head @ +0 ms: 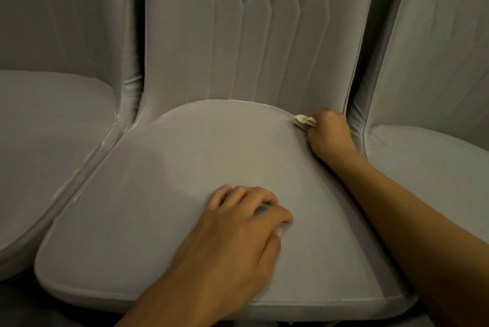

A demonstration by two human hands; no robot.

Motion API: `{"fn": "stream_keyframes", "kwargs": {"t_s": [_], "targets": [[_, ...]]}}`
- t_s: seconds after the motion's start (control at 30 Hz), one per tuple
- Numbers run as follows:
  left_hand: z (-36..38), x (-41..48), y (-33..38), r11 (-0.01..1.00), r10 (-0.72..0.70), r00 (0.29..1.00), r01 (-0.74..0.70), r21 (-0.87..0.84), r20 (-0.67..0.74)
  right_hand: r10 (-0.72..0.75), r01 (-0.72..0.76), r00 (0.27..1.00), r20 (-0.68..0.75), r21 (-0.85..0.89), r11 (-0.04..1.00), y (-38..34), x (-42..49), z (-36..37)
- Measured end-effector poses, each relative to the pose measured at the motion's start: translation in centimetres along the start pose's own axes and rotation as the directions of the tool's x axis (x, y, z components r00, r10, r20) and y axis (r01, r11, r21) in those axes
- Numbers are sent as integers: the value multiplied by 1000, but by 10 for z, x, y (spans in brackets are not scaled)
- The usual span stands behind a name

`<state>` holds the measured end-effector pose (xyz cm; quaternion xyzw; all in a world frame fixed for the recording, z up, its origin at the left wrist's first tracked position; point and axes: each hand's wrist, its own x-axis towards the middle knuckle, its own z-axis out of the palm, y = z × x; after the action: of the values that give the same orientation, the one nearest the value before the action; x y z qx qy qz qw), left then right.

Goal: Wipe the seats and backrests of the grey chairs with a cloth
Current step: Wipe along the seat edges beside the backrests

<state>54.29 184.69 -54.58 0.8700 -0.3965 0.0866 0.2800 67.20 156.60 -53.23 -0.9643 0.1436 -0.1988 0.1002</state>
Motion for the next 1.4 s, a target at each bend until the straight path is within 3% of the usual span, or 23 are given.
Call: {"fn": "stream_keyframes", "kwargs": {"t_s": [0.1,0.27,0.4,0.5,0.63,0.83,0.9,0.93,1.0,1.03,1.1,1.17,1.27,1.4], "targets": [[2,1,-1,1000,3,1000,-3,11,-13,31,-29,999,22,-49,998,-27,19,13],[6,4,0,999,11,999,-9,41,-30,137,-141,985,109,32,989,-68,51,24],[5,7,2,998,2,1000,-1,59,-17,92,-122,977,191,148,982,-99,62,33],[5,8,2,998,7,1000,-6,62,-14,-103,26,959,263,280,960,-132,54,39],[4,8,-1,999,29,1000,-29,44,-11,-450,292,838,308,442,848,-171,22,39],[-4,6,2,999,-2,999,4,-45,32,-679,443,656,329,561,699,-141,-21,-2],[-3,5,1,999,9,1000,-8,-51,11,-630,453,736,249,510,731,-111,-23,-10],[-2,4,1,999,19,1000,-20,-51,-12,-531,412,828,180,446,795,-93,-17,-12],[1,3,1,998,33,998,-36,-60,-47,-219,182,971,92,303,935,-58,-8,-19],[1,3,2,997,38,998,-42,-65,-59,-90,64,991,94,246,967,-45,-6,-21],[0,2,2,996,50,995,-56,-71,-83,1,-27,988,157,163,986,-36,-12,-17],[-1,2,4,992,75,990,-86,-87,-120,-42,18,987,157,152,988,-46,-23,-6],[-9,-1,8,981,80,964,-122,-154,-253,-102,49,977,186,272,961,-91,-33,10],[-33,-8,2,959,-3,890,-126,-253,-456,-394,254,890,231,468,847,-186,-61,20]]}}
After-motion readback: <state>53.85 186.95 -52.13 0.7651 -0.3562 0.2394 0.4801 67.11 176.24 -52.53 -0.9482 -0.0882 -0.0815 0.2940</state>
